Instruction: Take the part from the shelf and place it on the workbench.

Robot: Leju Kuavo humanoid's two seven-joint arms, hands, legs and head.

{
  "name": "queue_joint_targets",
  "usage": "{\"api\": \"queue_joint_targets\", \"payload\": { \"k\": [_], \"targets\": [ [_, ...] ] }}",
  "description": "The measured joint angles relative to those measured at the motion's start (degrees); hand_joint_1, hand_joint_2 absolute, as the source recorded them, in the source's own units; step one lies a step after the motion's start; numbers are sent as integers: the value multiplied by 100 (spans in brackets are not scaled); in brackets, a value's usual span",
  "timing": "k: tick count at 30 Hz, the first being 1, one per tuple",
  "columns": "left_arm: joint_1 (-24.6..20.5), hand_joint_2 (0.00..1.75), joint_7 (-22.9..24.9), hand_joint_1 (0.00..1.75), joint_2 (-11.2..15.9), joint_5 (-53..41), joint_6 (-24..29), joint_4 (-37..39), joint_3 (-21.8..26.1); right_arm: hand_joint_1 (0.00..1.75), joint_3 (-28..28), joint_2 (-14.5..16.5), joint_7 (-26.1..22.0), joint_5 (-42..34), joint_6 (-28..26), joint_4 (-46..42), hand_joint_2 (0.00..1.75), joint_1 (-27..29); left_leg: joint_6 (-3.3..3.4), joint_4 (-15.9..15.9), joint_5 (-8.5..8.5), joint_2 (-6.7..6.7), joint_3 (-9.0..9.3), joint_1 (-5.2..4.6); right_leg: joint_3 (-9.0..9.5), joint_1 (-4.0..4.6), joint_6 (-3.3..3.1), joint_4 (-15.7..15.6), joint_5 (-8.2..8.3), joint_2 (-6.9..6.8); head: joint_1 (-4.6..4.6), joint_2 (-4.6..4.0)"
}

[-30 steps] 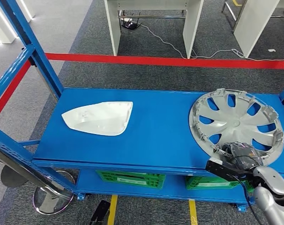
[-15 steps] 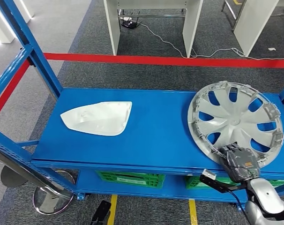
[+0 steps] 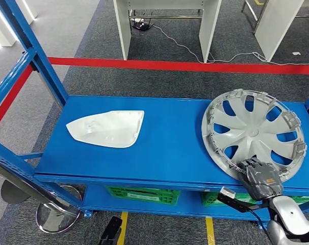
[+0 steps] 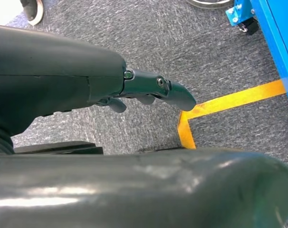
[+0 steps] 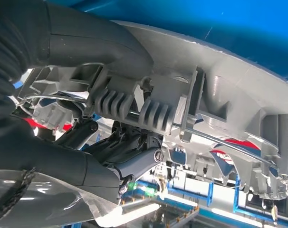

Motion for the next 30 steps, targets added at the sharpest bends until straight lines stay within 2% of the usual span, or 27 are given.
{"api": "queue_joint_targets", "payload": {
  "k": [5, 12, 21, 30],
  "targets": [
    [-10, 0, 69, 0, -4, -75, 9, 0, -2, 175, -74, 22, -92, 265, -395, -141, 175, 147, 0, 0, 0, 0, -7, 0, -7, 0, 0, 0, 0, 1, -1, 0],
    [-22, 0, 91, 0, -6, -105, 16, 0, -5, 175, -144, 52, -102, 436, -568, -288, 175, 240, 0, 0, 0, 1, -7, 0, -9, 0, 0, 0, 0, 1, -1, 0],
    [-48, 0, 99, 0, -10, -113, 48, 0, -28, 175, -226, 77, -52, 1242, -1286, -440, 175, 406, 0, 0, 0, 0, -10, 0, -10, 0, 1, 0, -1, 0, -1, 0],
    [-54, 0, 109, 0, -10, -115, 55, 0, -57, 175, -293, 110, -66, 1468, -1542, -614, 175, 582, 0, 0, -1, 1, -13, 0, -14, 0, 1, 0, -1, 1, -1, 0]
  ]
}}
